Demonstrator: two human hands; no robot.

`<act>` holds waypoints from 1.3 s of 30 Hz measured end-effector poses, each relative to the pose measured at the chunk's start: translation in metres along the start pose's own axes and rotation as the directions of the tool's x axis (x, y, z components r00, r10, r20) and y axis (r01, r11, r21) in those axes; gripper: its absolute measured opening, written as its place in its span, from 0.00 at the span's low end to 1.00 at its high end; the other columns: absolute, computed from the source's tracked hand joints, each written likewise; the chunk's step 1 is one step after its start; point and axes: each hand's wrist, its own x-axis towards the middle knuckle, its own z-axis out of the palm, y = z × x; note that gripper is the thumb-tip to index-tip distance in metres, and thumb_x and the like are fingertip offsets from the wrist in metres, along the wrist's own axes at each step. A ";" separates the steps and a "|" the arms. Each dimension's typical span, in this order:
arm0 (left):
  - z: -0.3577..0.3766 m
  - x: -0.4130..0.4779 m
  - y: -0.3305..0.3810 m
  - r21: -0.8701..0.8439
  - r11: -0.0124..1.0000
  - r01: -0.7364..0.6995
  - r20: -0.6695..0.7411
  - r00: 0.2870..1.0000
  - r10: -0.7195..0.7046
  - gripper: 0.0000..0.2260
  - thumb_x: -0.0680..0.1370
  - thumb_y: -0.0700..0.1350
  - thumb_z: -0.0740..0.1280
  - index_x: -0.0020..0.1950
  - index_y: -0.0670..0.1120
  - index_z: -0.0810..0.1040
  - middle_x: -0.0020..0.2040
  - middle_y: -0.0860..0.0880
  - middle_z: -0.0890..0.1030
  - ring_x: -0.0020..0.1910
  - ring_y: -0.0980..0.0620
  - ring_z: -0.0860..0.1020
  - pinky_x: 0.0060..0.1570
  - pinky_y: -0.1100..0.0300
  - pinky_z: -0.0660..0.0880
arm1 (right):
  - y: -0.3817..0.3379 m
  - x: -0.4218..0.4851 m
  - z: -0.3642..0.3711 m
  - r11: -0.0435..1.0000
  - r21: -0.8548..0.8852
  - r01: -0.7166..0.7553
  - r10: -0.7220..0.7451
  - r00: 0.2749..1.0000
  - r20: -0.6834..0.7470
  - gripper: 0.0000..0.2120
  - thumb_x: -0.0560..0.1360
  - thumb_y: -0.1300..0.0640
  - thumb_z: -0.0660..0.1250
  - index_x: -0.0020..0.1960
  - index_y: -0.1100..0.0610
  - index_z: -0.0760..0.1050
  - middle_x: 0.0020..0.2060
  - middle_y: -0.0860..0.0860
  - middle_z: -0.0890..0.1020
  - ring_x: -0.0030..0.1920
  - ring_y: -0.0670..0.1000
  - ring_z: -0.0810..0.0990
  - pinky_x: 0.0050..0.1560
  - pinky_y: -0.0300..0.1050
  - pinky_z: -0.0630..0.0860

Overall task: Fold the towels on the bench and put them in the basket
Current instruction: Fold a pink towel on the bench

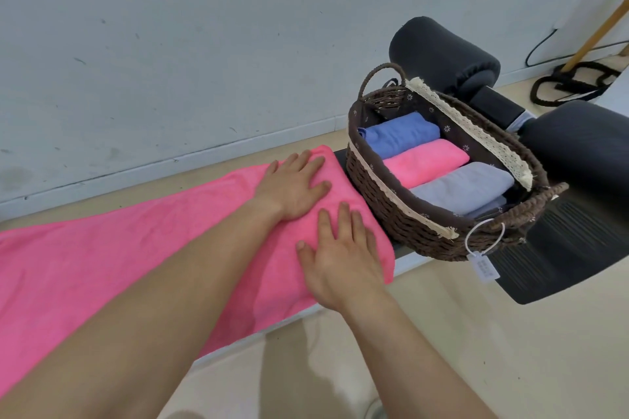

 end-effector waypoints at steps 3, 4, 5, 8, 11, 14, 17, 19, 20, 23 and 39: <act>0.001 0.004 -0.005 0.028 0.999 0.034 0.007 0.999 -0.034 0.29 0.82 0.64 0.47 0.81 0.57 0.47 0.82 0.51 0.47 0.81 0.50 0.47 0.78 0.46 0.44 | 0.013 0.000 0.004 0.999 -0.045 0.010 -0.011 1.000 -0.025 0.33 0.82 0.39 0.46 0.82 0.51 0.40 0.80 0.55 0.37 0.79 0.55 0.36 0.77 0.55 0.35; 0.002 0.004 -0.005 0.035 0.999 0.030 -0.008 1.000 -0.029 0.29 0.82 0.65 0.47 0.81 0.57 0.47 0.82 0.51 0.47 0.81 0.50 0.48 0.78 0.46 0.44 | 0.015 -0.001 0.003 0.999 -0.049 0.012 -0.014 0.999 -0.034 0.33 0.82 0.39 0.46 0.82 0.51 0.40 0.80 0.55 0.37 0.79 0.56 0.36 0.77 0.54 0.35; 0.003 0.003 -0.006 0.032 0.999 0.020 -0.026 0.999 -0.019 0.29 0.82 0.64 0.47 0.81 0.57 0.47 0.82 0.51 0.48 0.81 0.51 0.48 0.78 0.46 0.45 | 0.015 -0.002 0.002 0.999 -0.051 0.017 -0.019 0.999 -0.038 0.33 0.82 0.39 0.46 0.82 0.51 0.41 0.80 0.56 0.38 0.80 0.56 0.36 0.77 0.55 0.36; 0.003 -0.002 -0.006 -0.050 0.998 -0.035 -0.099 0.995 0.030 0.28 0.83 0.61 0.50 0.82 0.54 0.51 0.82 0.51 0.52 0.80 0.52 0.51 0.78 0.48 0.46 | 0.002 -0.004 -0.001 0.999 -0.030 0.042 -0.044 0.997 -0.069 0.33 0.82 0.40 0.48 0.81 0.54 0.47 0.81 0.57 0.44 0.80 0.58 0.42 0.78 0.56 0.41; -0.007 -0.022 -0.015 -0.124 0.991 -0.055 -0.177 0.984 0.033 0.27 0.83 0.59 0.54 0.81 0.52 0.57 0.81 0.50 0.57 0.80 0.51 0.55 0.78 0.47 0.50 | -0.022 -0.003 -0.006 0.995 0.003 0.103 -0.102 0.986 -0.128 0.30 0.82 0.41 0.51 0.79 0.56 0.55 0.80 0.58 0.54 0.79 0.59 0.50 0.78 0.57 0.45; -0.024 -0.062 -0.042 -0.142 0.990 -0.022 -0.210 0.978 -0.009 0.30 0.80 0.61 0.54 0.79 0.49 0.61 0.80 0.47 0.61 0.78 0.50 0.59 0.76 0.48 0.56 | -0.052 -0.005 -0.007 0.985 0.015 0.172 -0.169 0.979 -0.118 0.28 0.82 0.42 0.52 0.76 0.57 0.61 0.77 0.58 0.60 0.77 0.60 0.56 0.78 0.58 0.50; -0.041 -0.120 -0.083 -0.190 0.976 0.104 -0.264 0.952 -0.153 0.27 0.82 0.58 0.57 0.78 0.48 0.64 0.78 0.47 0.65 0.77 0.48 0.63 0.74 0.53 0.59 | -0.087 -0.011 0.003 0.971 0.009 0.240 -0.238 0.966 -0.098 0.27 0.82 0.44 0.53 0.75 0.57 0.63 0.75 0.58 0.64 0.75 0.60 0.61 0.76 0.59 0.54; -0.046 -0.166 -0.115 -0.215 0.952 0.216 -0.282 0.920 -0.272 0.25 0.82 0.55 0.60 0.78 0.47 0.65 0.77 0.46 0.67 0.75 0.46 0.66 0.72 0.53 0.61 | -0.112 -0.018 0.012 0.957 -0.004 0.291 -0.291 0.954 -0.076 0.26 0.82 0.44 0.53 0.75 0.57 0.63 0.75 0.58 0.65 0.74 0.61 0.63 0.75 0.58 0.56; -0.047 -0.191 -0.131 -0.224 0.936 0.270 -0.283 0.902 -0.328 0.25 0.82 0.55 0.61 0.77 0.46 0.66 0.76 0.45 0.68 0.74 0.46 0.67 0.71 0.53 0.63 | -0.125 -0.022 0.017 0.948 -0.009 0.317 -0.317 0.946 -0.060 0.26 0.82 0.44 0.54 0.75 0.58 0.64 0.74 0.58 0.65 0.73 0.61 0.63 0.75 0.58 0.56; -0.043 -0.260 -0.176 -0.213 0.886 0.412 -0.291 0.839 -0.460 0.26 0.81 0.57 0.59 0.75 0.45 0.68 0.73 0.43 0.72 0.71 0.43 0.71 0.69 0.49 0.67 | -0.161 -0.037 0.036 0.913 -0.030 0.406 -0.407 0.913 -0.025 0.26 0.82 0.45 0.54 0.75 0.58 0.64 0.74 0.58 0.65 0.73 0.61 0.63 0.75 0.57 0.57; -0.035 -0.325 -0.289 -0.538 0.647 0.541 -0.337 0.565 -0.753 0.19 0.82 0.49 0.58 0.72 0.49 0.69 0.64 0.45 0.80 0.63 0.40 0.76 0.61 0.46 0.72 | -0.276 -0.059 0.136 0.670 -0.191 0.717 -0.698 0.696 0.166 0.32 0.82 0.38 0.45 0.82 0.47 0.42 0.81 0.51 0.41 0.80 0.55 0.38 0.78 0.59 0.37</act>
